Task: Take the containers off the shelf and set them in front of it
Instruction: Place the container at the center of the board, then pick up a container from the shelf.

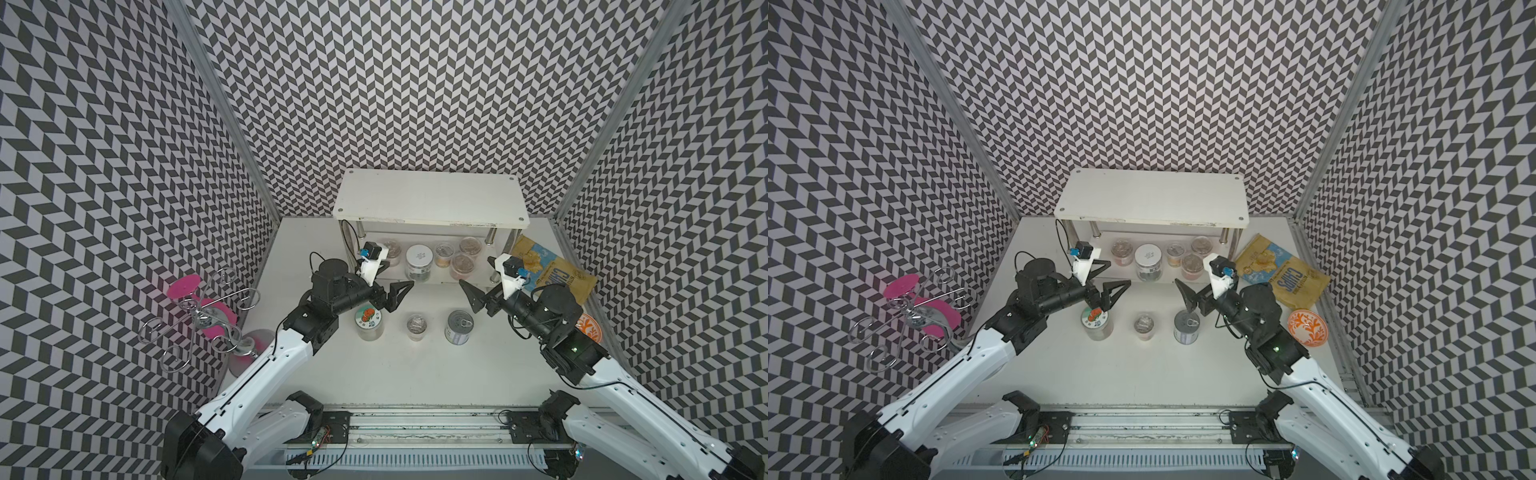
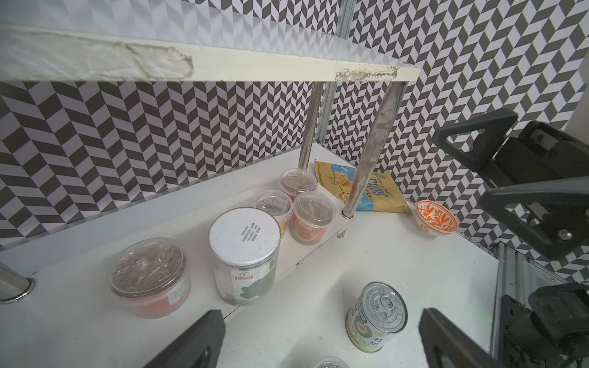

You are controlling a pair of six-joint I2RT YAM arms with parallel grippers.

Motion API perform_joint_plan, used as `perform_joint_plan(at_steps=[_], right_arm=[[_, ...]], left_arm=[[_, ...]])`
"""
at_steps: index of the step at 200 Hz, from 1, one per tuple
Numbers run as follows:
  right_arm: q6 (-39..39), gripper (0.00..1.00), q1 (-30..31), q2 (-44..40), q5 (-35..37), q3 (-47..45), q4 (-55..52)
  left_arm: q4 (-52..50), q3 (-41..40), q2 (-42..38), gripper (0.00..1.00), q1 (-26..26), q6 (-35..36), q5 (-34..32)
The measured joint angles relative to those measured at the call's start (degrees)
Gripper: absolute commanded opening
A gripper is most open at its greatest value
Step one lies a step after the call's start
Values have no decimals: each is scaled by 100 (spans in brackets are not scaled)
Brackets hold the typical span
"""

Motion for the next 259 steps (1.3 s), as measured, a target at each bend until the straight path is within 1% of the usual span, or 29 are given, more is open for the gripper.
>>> perform_joint_plan(at_steps=[35,61,120,183,200,225,259], right_arm=[[-15,100,-299,149,-603,153,-186],[-15,100,-378,195,-833,195,-273],[-13,100,-433,415,-960,273,-313],[98,100,-424,1340,-1073,483,-37],[140,100,-299,1665,-994,503,186],[282,100,70,2197,-680,476,752],[457,100,474,3014,-35,463,1510]], left_arm=[[24,-120,0,99,0,0,0],[26,-205,0,99,0,0,-2],[76,-256,66,99,0,-2,-4],[109,-256,116,99,0,0,-4],[107,-256,116,99,0,0,-4],[105,-256,116,99,0,0,-7],[101,-256,94,99,0,2,-17]])
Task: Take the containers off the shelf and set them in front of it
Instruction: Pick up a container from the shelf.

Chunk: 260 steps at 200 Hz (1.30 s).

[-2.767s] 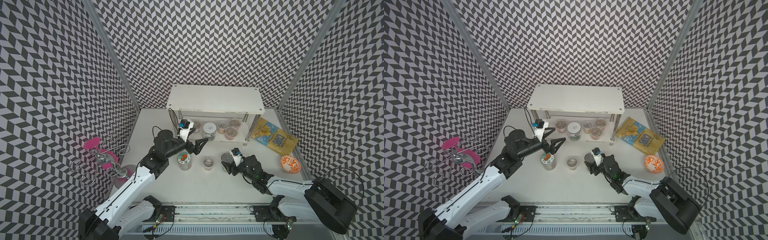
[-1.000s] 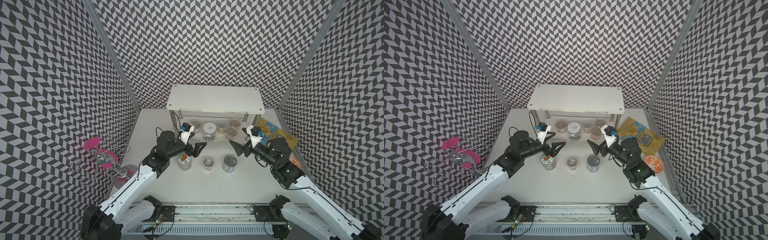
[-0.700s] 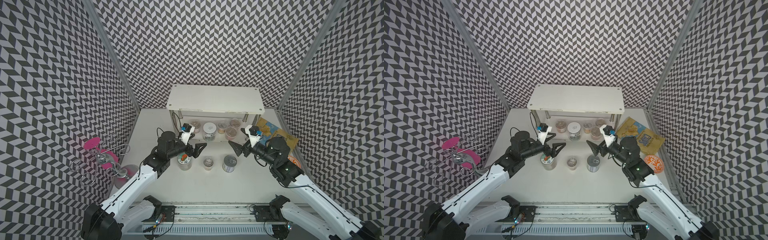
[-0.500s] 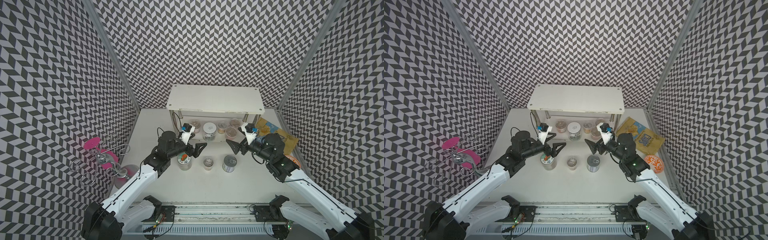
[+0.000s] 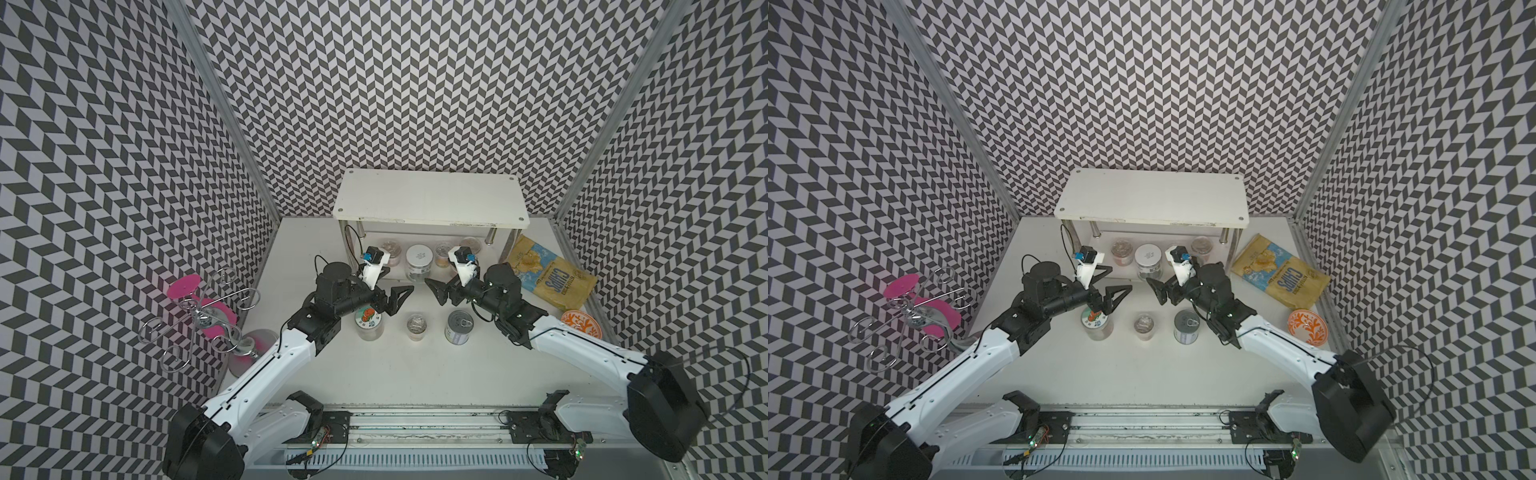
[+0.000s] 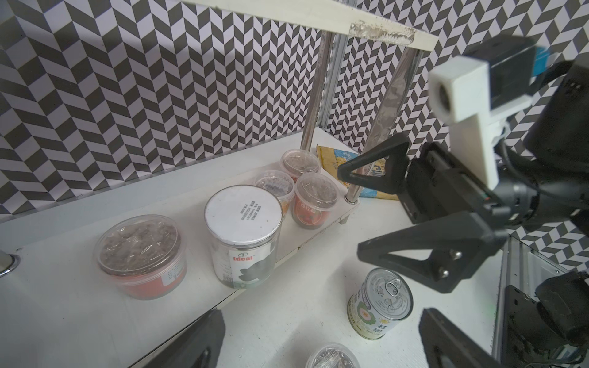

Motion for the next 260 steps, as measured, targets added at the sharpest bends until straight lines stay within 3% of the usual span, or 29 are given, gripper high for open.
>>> perform_joint_plan(at_steps=[66,198,260], right_arm=[[212,100,140,1585,769,533,516],[505,100,140,3136,1333,1856,809],[446,80,140,3187,1346,1878,997]], left_arm=[[-20,-15,-186,100,0,-2,-37],[-79,-22,-195,100,0,0,-37],[-83,-48,-245,100,0,2,-39]])
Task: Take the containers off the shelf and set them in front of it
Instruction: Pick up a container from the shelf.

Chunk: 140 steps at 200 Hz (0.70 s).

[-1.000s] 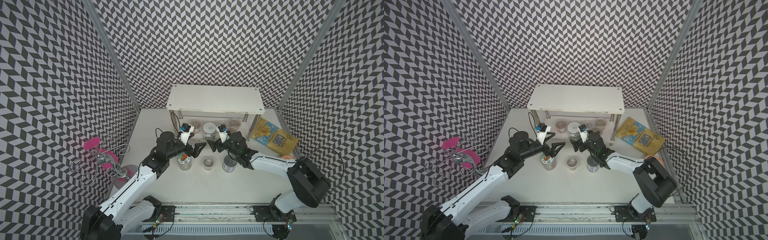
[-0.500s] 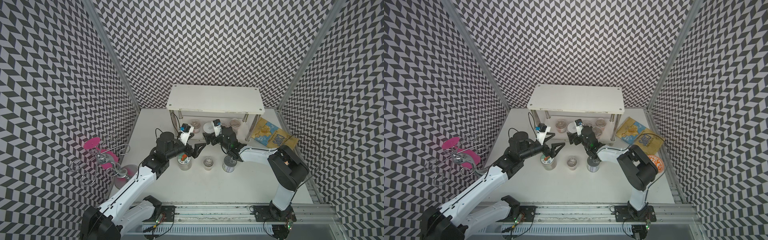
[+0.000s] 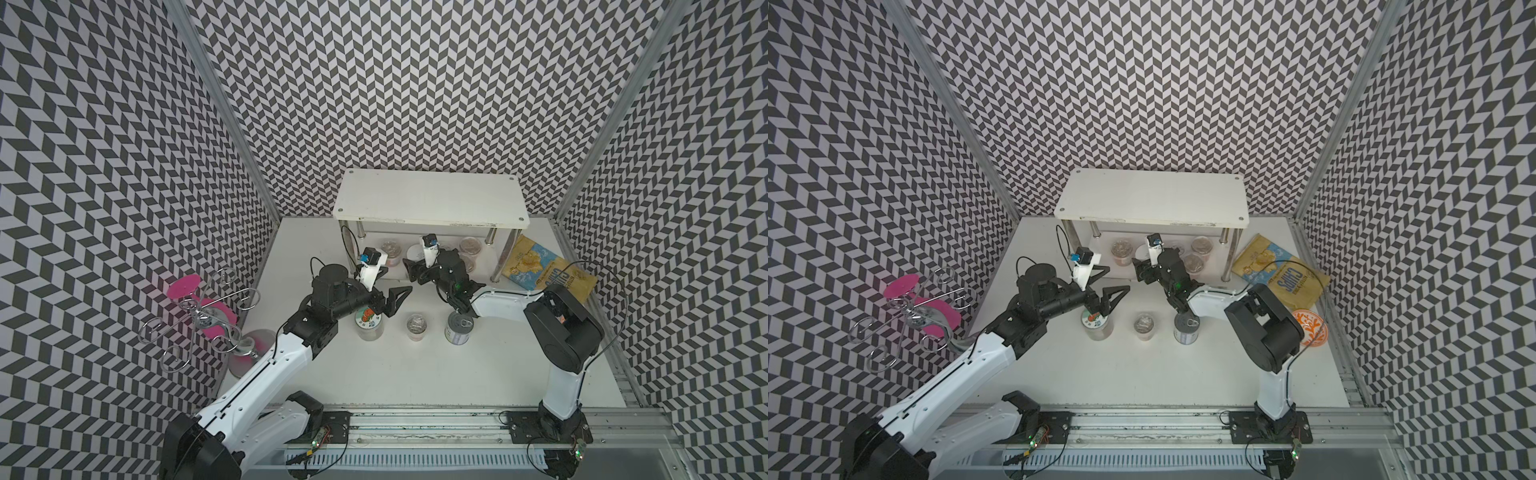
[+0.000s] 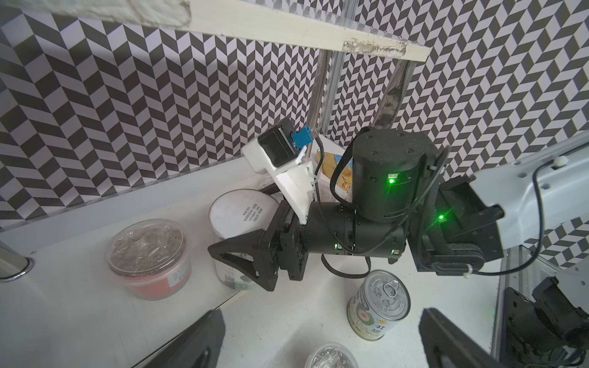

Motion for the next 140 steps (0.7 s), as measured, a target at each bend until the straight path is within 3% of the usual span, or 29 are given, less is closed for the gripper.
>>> perform_joint_plan(at_steps=[75,140], right_arm=[[-275,73,2,-605,-365,-614,26],[-435,72,118,-2839,-662,-1932,-396]], left_arm=[[0,-28,-4,100,2,22,-2],[2,-28,20,100,13,81,4]])
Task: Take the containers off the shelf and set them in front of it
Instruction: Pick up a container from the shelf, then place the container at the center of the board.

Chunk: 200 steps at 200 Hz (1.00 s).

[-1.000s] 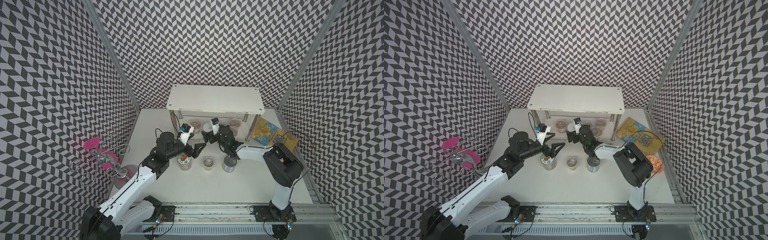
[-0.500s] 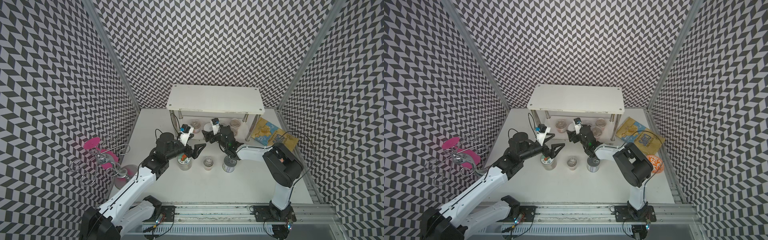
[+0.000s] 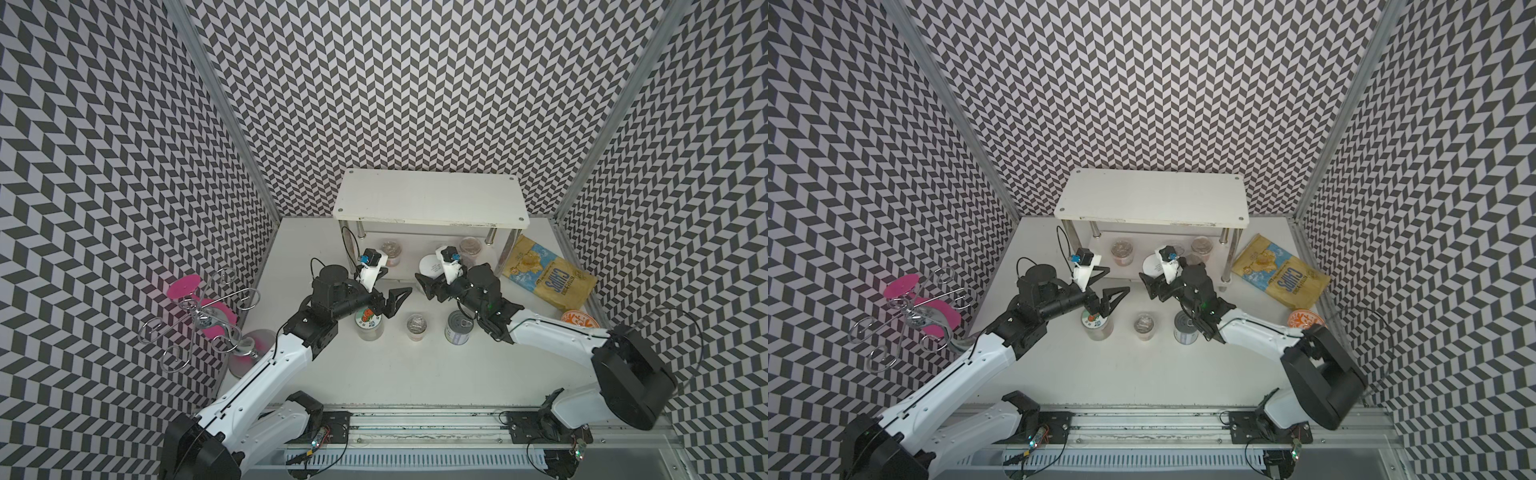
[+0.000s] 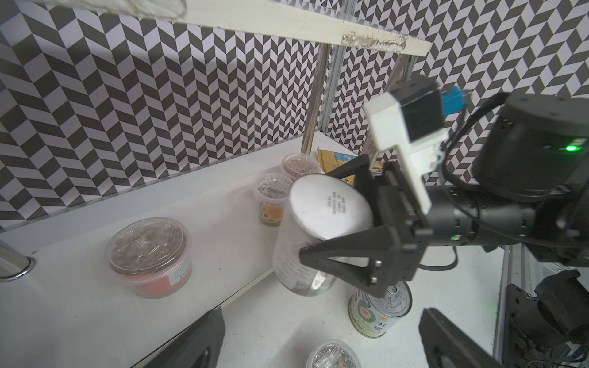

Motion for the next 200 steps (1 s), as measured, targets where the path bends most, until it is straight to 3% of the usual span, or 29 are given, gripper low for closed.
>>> perform_joint_plan(at_steps=[56,103,141,200], right_arm=[[240,70,-70,-2190,1137,-1014,-1364],[949,69,-634,-3281,2205,-1370,-2667],[1486,69,-914,-3558,2597,-1696,-3189],[2382,72,-911,-3036,2638,-1703,-3558]], left_arm=[[-2,0,57,100,28,28,11],[0,-7,96,100,63,28,50],[26,-90,96,100,63,24,59],[98,-304,83,100,63,-2,72]])
